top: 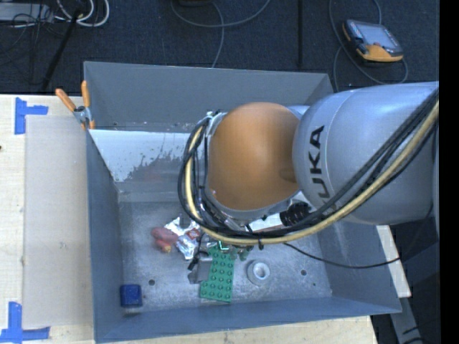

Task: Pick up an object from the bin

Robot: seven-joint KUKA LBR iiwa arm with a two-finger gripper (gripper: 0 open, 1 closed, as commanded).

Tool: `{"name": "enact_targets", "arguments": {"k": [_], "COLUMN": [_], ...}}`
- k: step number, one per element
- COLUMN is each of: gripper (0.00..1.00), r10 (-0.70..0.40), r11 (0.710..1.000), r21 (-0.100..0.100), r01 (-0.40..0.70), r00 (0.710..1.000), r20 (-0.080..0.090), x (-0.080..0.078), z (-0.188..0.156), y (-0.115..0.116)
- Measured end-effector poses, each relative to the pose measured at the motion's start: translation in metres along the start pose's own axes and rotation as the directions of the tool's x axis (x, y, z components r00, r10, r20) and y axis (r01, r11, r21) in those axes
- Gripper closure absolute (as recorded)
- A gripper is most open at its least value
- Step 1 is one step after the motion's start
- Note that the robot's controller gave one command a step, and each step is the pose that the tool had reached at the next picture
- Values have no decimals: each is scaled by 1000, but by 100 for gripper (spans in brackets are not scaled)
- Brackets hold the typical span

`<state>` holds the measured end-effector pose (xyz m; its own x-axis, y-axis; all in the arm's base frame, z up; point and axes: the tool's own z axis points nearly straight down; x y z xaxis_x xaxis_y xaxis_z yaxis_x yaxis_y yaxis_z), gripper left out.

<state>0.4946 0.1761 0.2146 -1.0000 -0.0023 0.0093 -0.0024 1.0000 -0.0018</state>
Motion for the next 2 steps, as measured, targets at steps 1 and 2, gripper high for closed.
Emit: {"name": "enact_targets", "arguments": {"k": [1,2], "gripper": [0,0], "r10": [-6,-3], "r11": [1000,1000], "r21": [0,-3], "r01": [6,3], "r00": [1000,1000], "r20": [2,7], "x": [-68,-68], "z": [148,148], "y": [-73,-73]}}
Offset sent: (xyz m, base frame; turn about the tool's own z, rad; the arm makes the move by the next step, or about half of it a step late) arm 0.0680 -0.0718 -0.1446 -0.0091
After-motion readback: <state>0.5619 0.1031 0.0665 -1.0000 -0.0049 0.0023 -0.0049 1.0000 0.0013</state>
